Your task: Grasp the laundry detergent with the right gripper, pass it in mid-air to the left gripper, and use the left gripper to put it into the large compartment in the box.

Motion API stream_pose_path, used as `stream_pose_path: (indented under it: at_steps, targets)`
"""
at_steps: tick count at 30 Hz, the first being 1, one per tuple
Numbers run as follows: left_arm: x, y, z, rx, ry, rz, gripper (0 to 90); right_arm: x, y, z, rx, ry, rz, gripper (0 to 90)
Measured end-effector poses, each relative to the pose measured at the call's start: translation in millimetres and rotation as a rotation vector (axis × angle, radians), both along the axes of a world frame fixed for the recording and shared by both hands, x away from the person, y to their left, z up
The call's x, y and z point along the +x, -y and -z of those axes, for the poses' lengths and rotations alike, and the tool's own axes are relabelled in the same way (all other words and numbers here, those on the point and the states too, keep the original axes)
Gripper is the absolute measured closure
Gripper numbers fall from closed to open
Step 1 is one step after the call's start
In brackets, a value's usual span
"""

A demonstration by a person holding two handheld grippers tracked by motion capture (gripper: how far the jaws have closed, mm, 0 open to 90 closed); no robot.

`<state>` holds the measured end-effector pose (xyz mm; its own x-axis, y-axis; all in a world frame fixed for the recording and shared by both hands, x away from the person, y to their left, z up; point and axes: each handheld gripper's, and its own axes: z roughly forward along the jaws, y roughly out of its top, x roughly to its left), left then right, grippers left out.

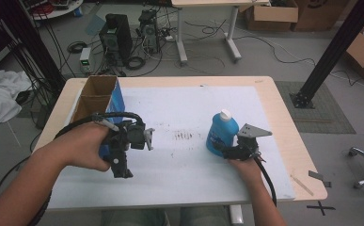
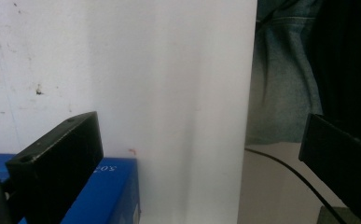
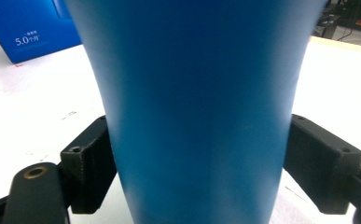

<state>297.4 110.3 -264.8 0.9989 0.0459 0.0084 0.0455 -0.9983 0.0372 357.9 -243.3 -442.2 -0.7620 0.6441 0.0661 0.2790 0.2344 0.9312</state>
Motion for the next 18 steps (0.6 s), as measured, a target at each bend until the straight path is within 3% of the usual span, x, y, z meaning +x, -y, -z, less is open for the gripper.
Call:
stream_pose_path:
  at_steps: [18]
  targets:
    - [2.1,-0.6,1.3,0.003,-0.003,-0.004,0.1,0.7,-0.9,0.1,0.005,0.017,-0.024,27.0]
